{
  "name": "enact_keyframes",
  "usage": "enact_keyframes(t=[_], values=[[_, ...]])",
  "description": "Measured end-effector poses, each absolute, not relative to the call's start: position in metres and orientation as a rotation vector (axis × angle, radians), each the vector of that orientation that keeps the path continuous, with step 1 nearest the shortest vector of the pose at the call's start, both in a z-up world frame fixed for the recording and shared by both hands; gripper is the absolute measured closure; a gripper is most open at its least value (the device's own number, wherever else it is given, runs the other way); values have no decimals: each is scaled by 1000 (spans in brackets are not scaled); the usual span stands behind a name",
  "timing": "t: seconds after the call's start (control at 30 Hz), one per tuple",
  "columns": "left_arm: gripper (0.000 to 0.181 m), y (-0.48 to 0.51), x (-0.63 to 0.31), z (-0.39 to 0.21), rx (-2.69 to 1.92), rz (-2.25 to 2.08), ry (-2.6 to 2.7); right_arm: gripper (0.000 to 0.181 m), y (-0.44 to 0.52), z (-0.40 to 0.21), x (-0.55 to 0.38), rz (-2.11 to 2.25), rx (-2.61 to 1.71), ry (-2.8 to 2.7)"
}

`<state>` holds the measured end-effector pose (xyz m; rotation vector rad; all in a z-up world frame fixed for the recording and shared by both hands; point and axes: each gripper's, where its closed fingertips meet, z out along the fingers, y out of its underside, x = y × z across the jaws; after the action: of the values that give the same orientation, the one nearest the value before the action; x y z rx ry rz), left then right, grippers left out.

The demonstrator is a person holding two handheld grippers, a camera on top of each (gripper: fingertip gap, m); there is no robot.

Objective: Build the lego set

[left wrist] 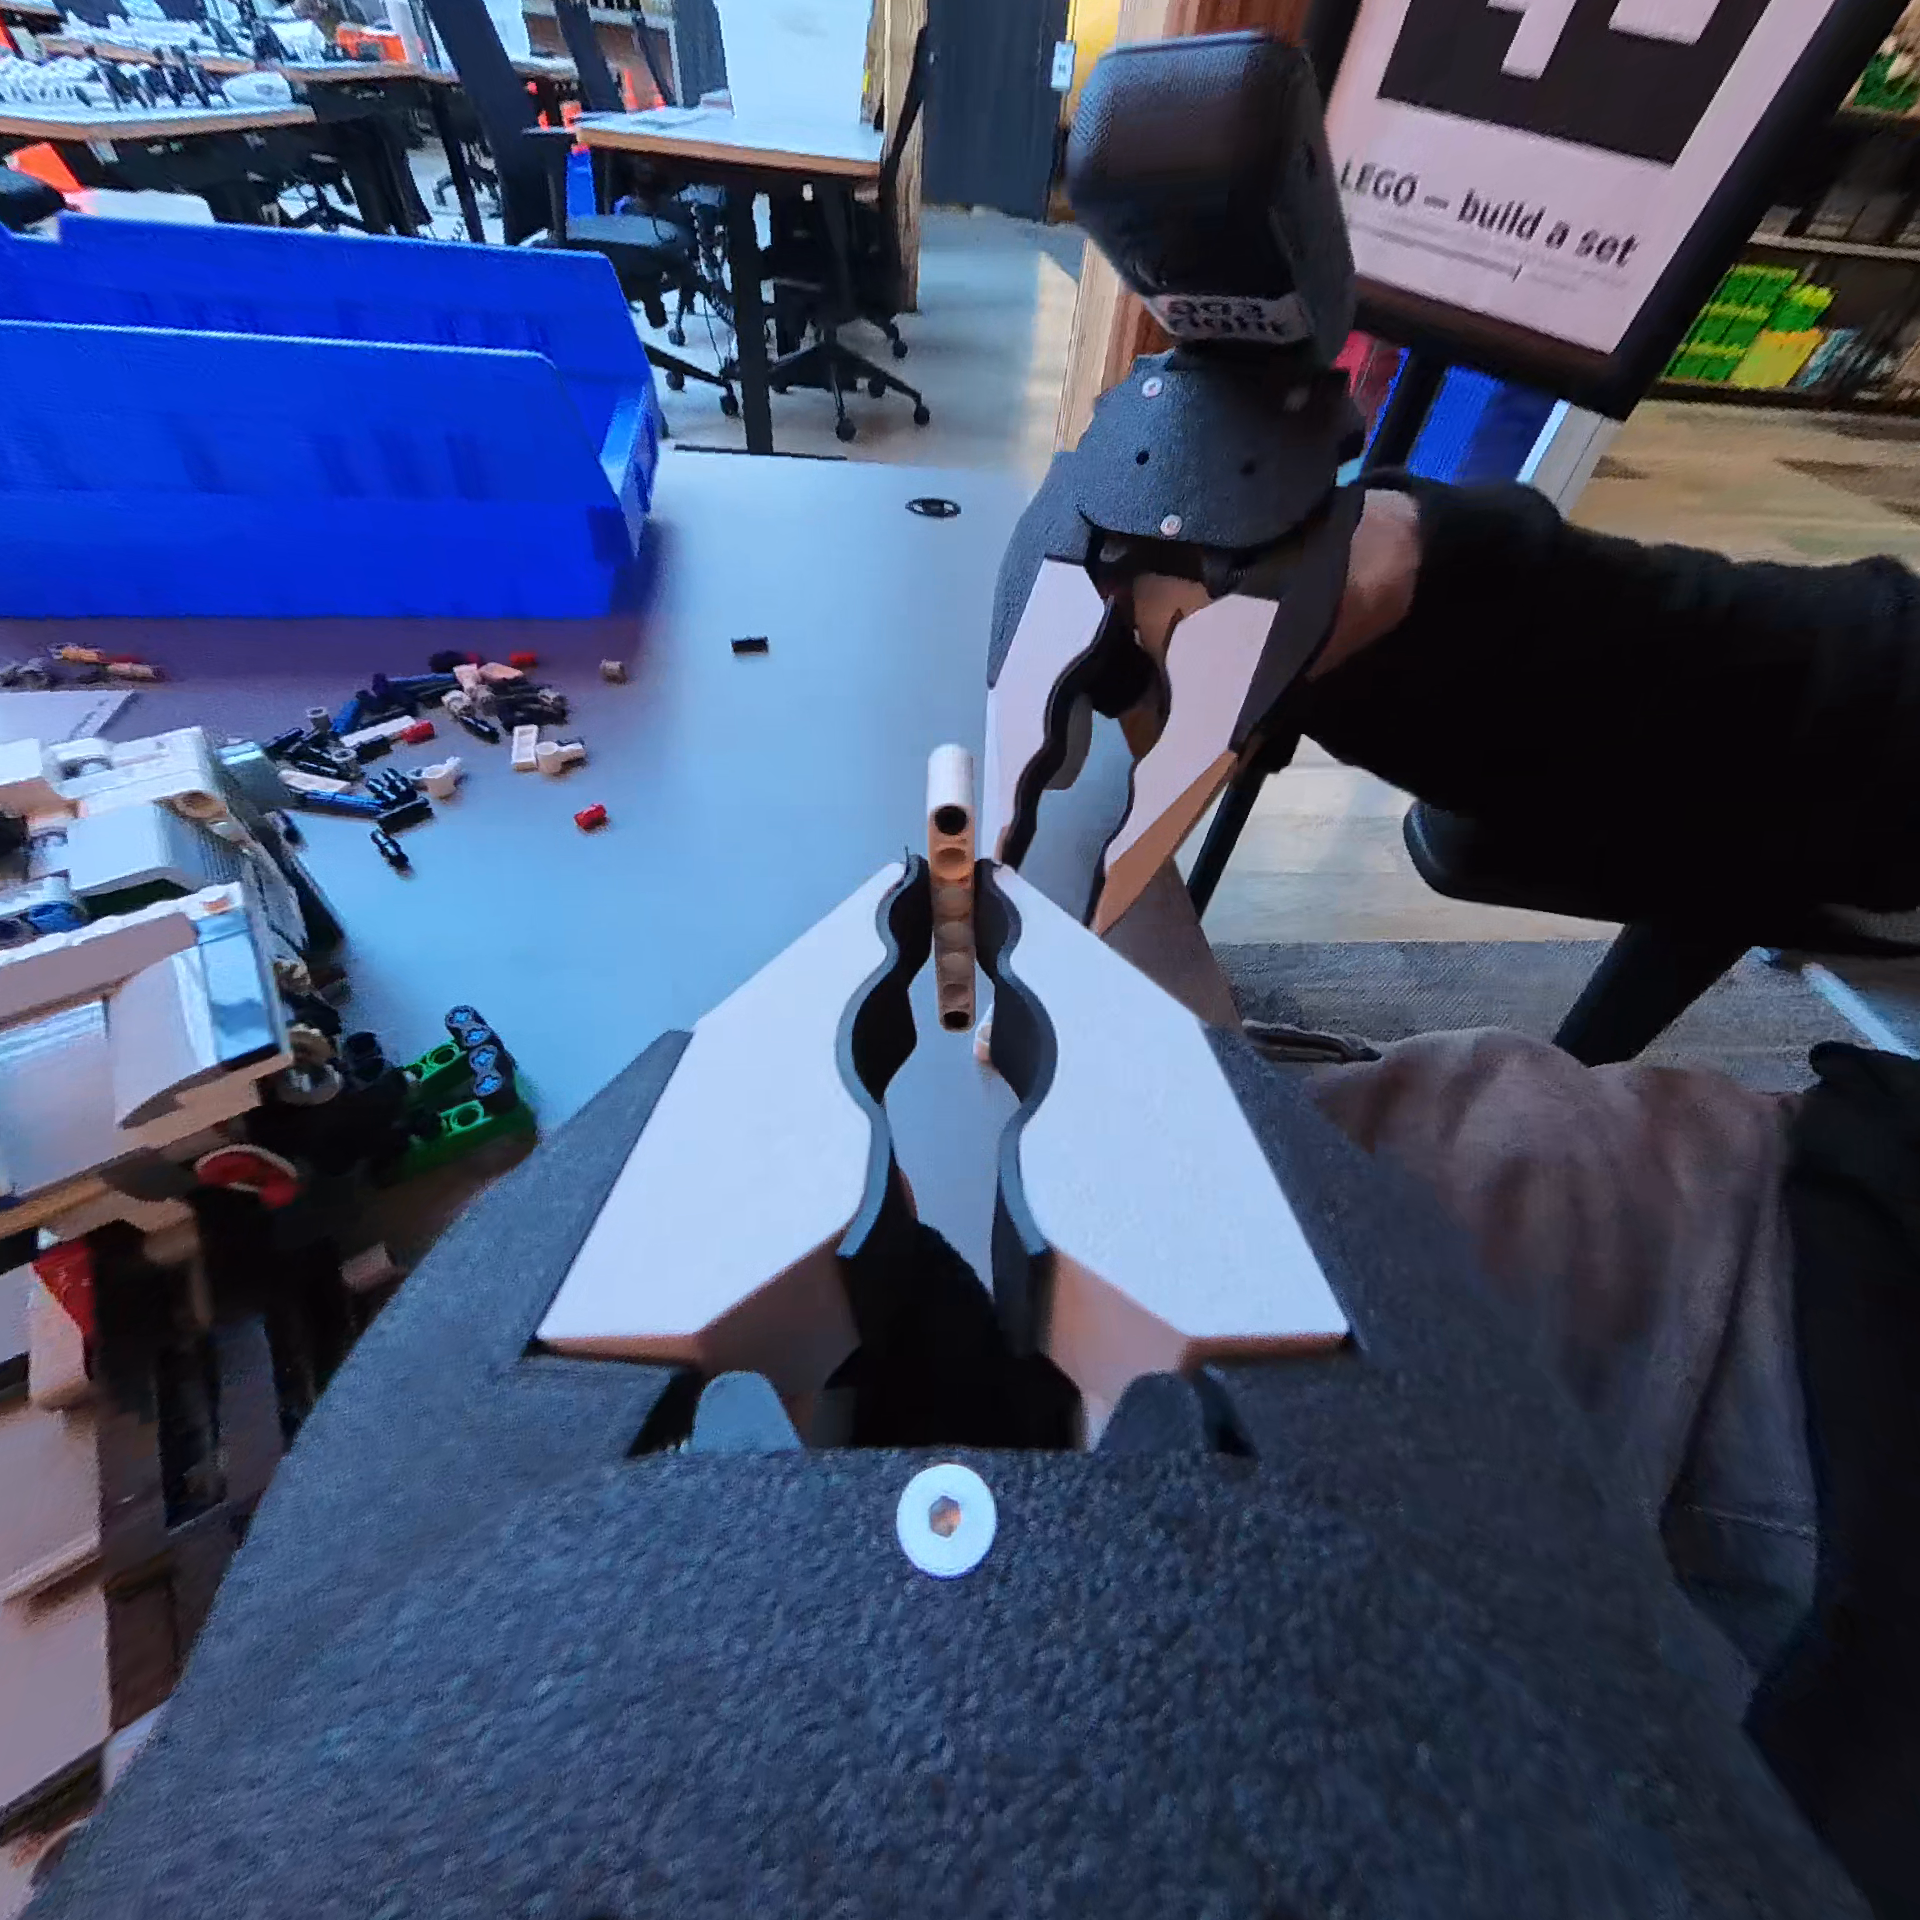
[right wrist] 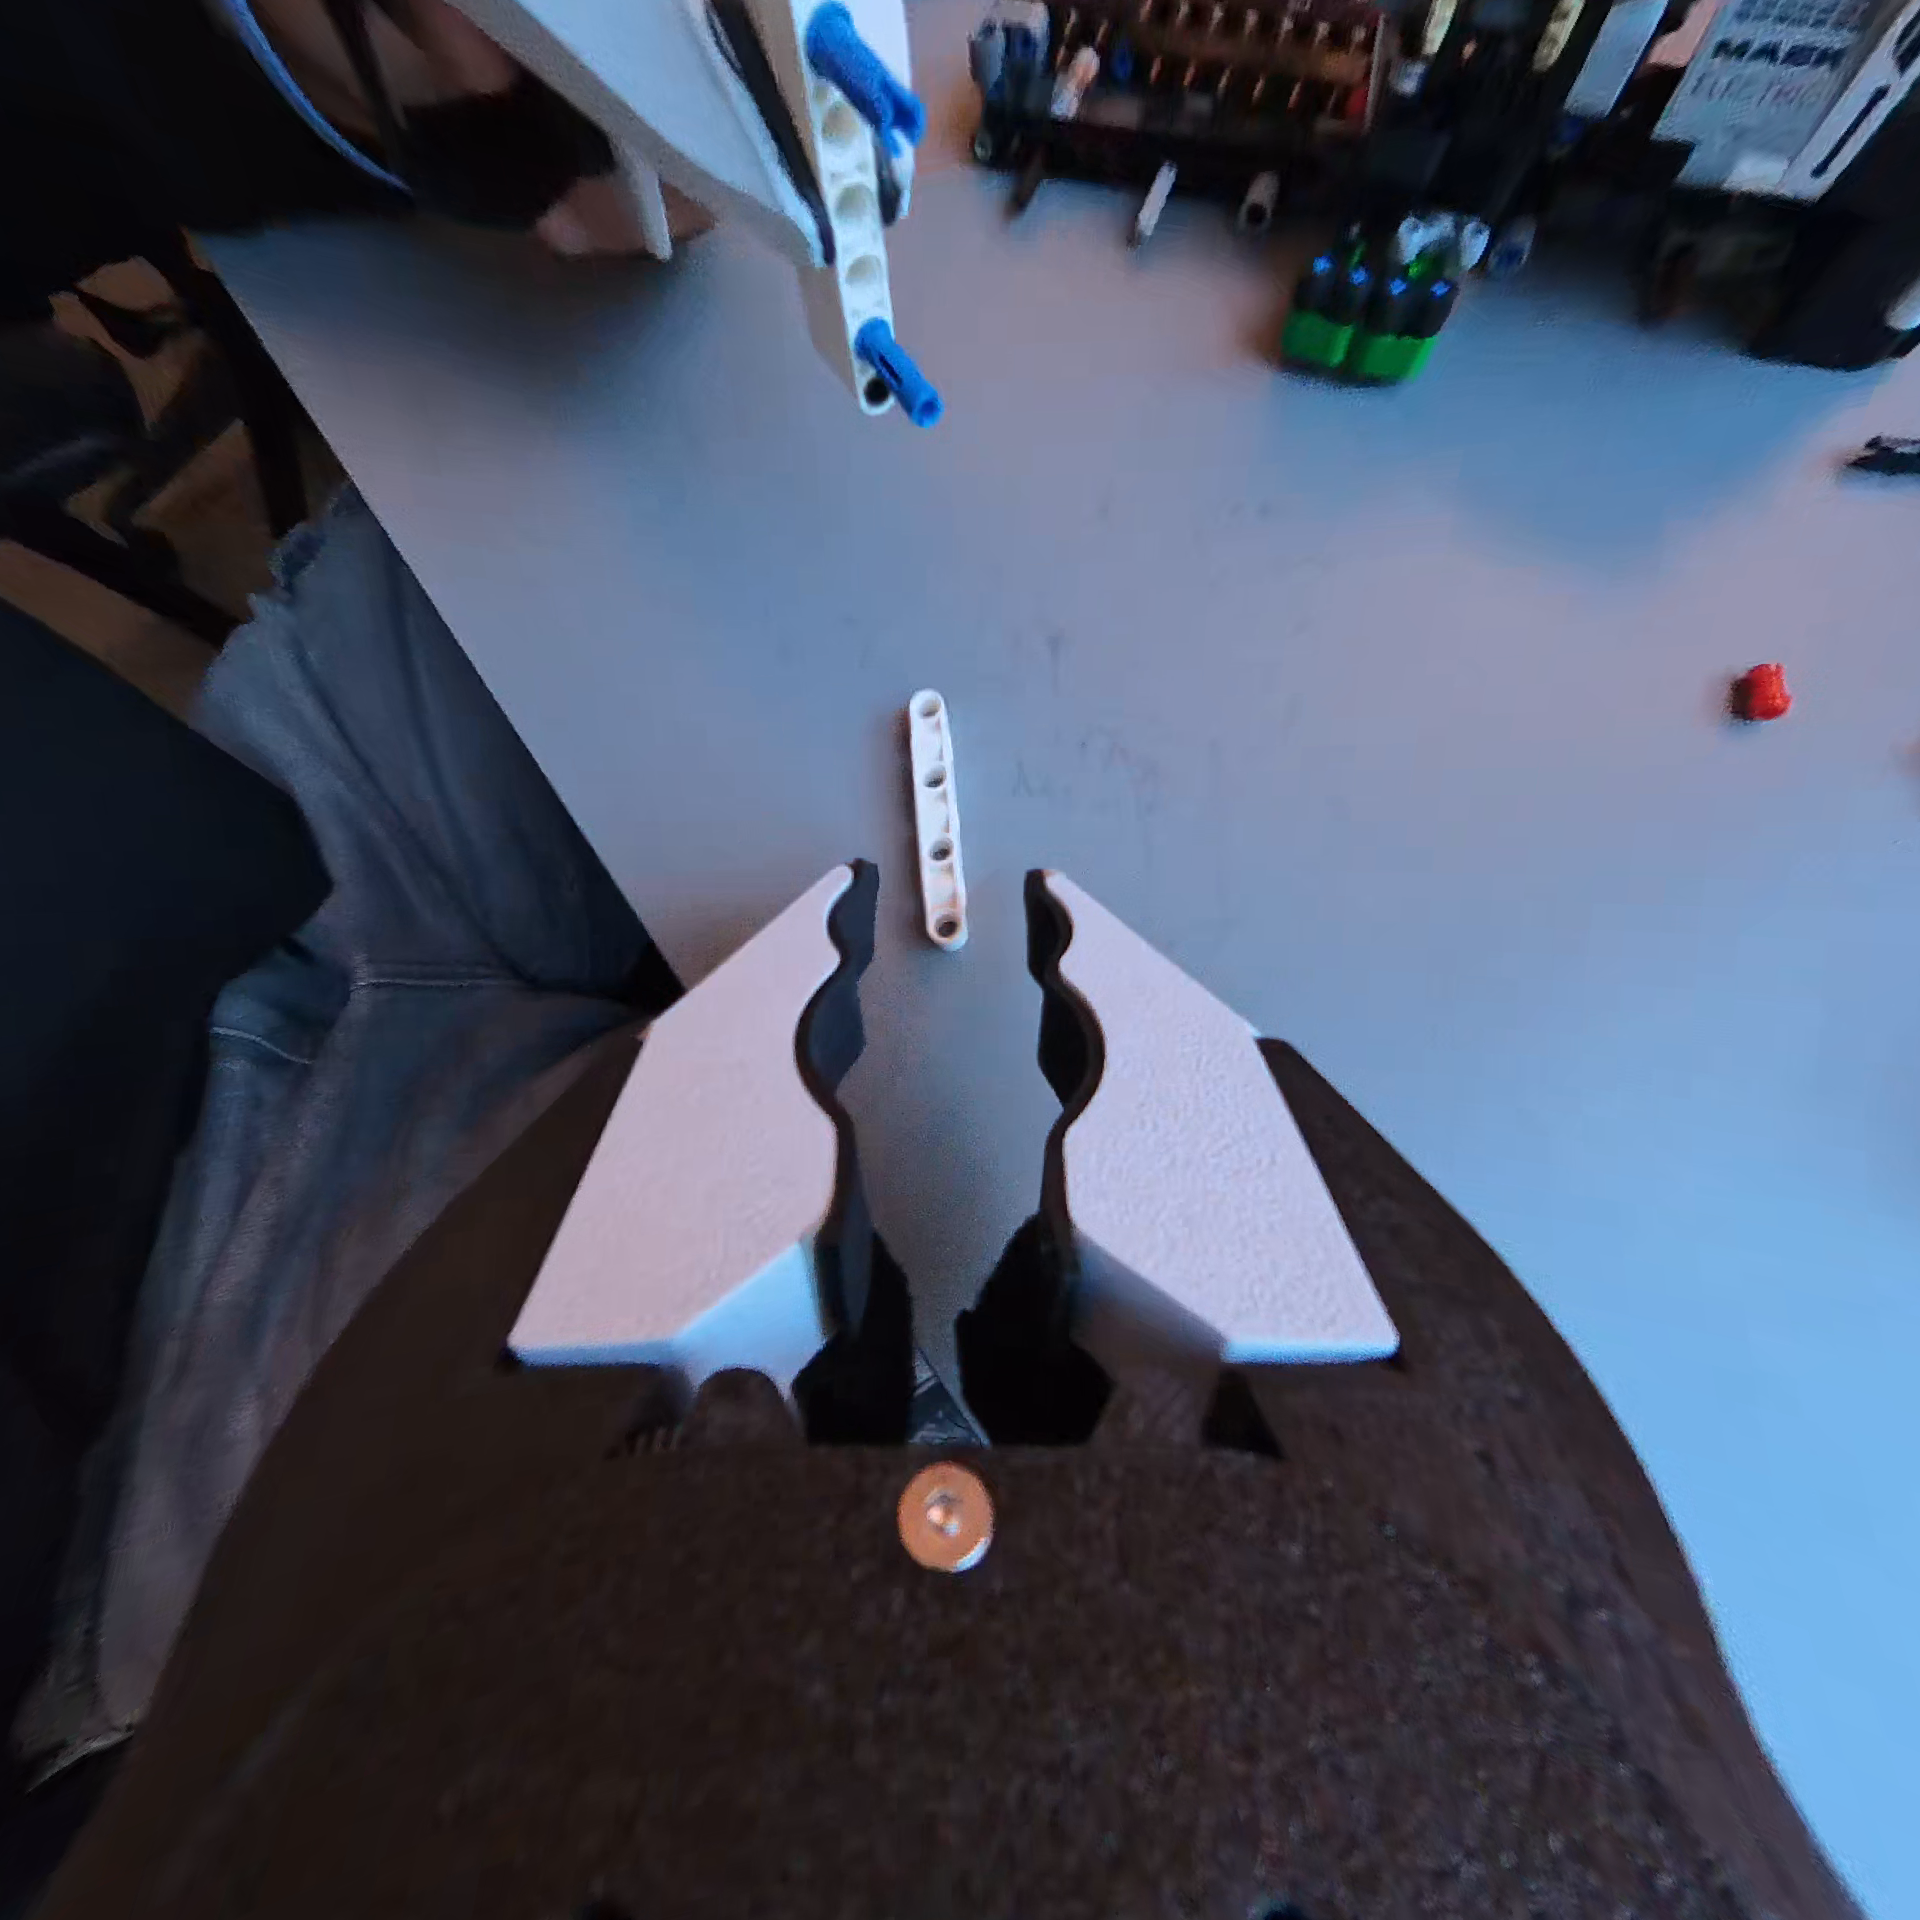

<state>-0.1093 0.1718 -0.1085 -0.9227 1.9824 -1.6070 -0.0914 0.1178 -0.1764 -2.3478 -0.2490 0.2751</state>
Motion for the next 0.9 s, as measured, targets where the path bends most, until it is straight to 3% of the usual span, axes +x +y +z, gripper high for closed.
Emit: enact_keyframes(t=[0.2,0.73,0.9], values=[[174,166,-112,-114,-920,-1577,2024,168,136,-181,-97,84,-2305,-349],[174,176,-107,-116,-984,-1605,2011,161,130,-176,-122,363,-2328,-267],[174,176,-106,-121,-1001,-1577,2041,162,125,-187,-113,251,-2355,-247]])
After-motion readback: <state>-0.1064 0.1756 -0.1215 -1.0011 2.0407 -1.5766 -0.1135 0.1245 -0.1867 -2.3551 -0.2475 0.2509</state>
